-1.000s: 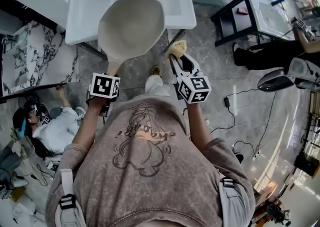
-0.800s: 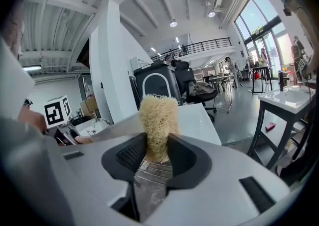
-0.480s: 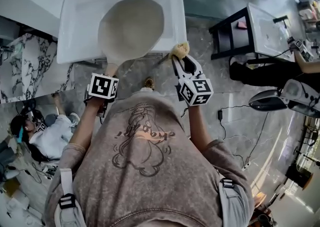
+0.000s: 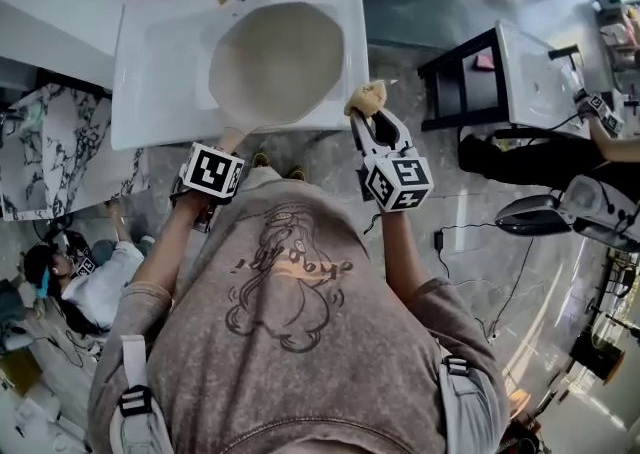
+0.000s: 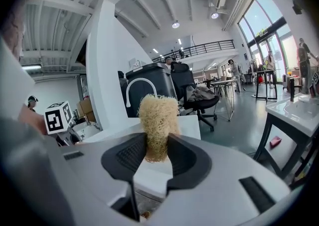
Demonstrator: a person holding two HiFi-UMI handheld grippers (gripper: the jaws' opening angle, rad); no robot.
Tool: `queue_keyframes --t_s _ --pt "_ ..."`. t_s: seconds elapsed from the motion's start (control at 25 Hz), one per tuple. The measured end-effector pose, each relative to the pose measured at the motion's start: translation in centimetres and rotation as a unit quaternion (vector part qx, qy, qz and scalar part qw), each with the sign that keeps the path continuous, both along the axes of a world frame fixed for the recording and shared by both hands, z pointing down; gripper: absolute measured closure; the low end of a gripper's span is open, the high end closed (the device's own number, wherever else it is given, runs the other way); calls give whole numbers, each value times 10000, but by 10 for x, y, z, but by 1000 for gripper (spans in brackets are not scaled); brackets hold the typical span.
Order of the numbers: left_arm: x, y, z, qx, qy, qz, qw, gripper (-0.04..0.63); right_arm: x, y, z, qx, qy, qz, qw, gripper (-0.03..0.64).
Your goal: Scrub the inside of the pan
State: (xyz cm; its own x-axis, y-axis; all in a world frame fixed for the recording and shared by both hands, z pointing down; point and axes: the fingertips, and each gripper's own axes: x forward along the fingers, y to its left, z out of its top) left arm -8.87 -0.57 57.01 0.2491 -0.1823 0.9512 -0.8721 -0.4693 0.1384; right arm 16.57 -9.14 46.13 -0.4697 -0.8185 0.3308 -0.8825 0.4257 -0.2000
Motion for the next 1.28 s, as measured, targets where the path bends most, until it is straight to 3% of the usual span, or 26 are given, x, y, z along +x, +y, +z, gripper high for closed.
queue_keyframes --t_s 0.52,0.96,1.12,1.28 --pt "18 -47 4 31 -110 1007 9948 523 -10 -48 -39 487 248 -124 9984 472" --pt "55 -36 12 -168 1 1754 9844 523 -71 -73 -47 670 916 -1215 9861 472" --pt "67 -36 12 -150 16 1966 9804 523 -91 -79 -28 350 1153 -1715 9778 472" --pt "71 -36 11 -106 -25 2129 9770 523 -114 -81 5 -118 1635 -2387 9572 472"
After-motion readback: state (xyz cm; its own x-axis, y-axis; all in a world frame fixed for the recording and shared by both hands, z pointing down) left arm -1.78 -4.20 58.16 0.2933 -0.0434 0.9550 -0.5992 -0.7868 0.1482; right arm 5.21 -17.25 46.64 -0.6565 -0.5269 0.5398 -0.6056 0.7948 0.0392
